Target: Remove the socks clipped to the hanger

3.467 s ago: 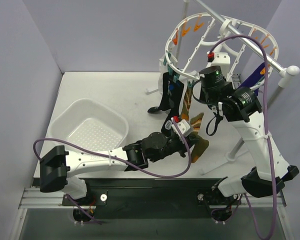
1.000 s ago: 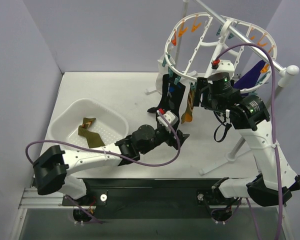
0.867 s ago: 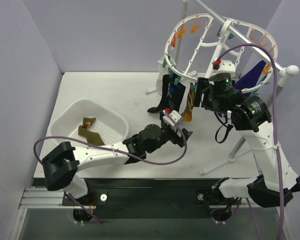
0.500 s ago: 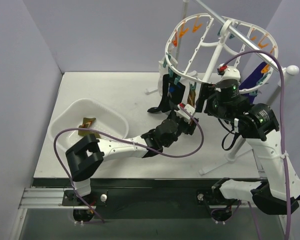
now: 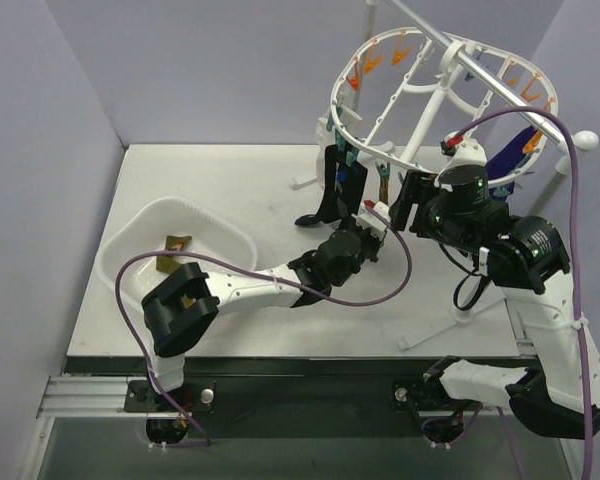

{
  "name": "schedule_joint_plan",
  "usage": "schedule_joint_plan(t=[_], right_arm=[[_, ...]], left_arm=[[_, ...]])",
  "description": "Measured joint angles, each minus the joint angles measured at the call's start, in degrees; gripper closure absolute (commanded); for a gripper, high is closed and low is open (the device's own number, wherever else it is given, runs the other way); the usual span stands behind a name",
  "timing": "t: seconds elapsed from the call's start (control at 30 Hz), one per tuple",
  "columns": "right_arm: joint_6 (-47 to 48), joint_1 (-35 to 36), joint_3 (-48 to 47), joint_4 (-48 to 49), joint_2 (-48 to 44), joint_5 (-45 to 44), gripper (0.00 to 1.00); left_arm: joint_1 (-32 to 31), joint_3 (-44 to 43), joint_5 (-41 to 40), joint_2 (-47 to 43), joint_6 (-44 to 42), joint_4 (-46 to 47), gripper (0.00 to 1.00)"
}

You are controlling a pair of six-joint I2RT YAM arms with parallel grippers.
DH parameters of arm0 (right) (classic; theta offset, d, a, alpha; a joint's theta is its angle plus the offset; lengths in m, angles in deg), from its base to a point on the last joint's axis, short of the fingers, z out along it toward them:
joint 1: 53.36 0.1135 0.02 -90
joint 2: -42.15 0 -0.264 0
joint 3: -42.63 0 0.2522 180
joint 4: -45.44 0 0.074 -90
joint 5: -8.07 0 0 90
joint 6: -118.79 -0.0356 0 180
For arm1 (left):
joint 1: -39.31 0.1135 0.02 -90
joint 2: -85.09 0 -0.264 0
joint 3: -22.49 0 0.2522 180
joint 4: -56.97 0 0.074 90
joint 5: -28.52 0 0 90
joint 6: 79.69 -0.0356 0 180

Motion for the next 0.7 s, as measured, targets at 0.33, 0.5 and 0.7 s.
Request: schedule_joint_plan(t=[0.33,0.5,0.7], right_arm=[[-0.59,1.05,-3.63,-0.37,1.31,2.32,0.43],[-0.66,1.05,-4.92,-0.57,1.81,1.97,0.43],[-0.59,1.05,-5.62,-0.63,2.14,1.03,0.42]], left_arm=[[-1.20,9.51,7.30,-11.43,4.20,-3.34,1.00],[-2.60,12.81,10.38,-17.42,6.91,-3.54,1.00],[-2.71,14.40,12.87,-20.76,10.10,-4.92,1.00]])
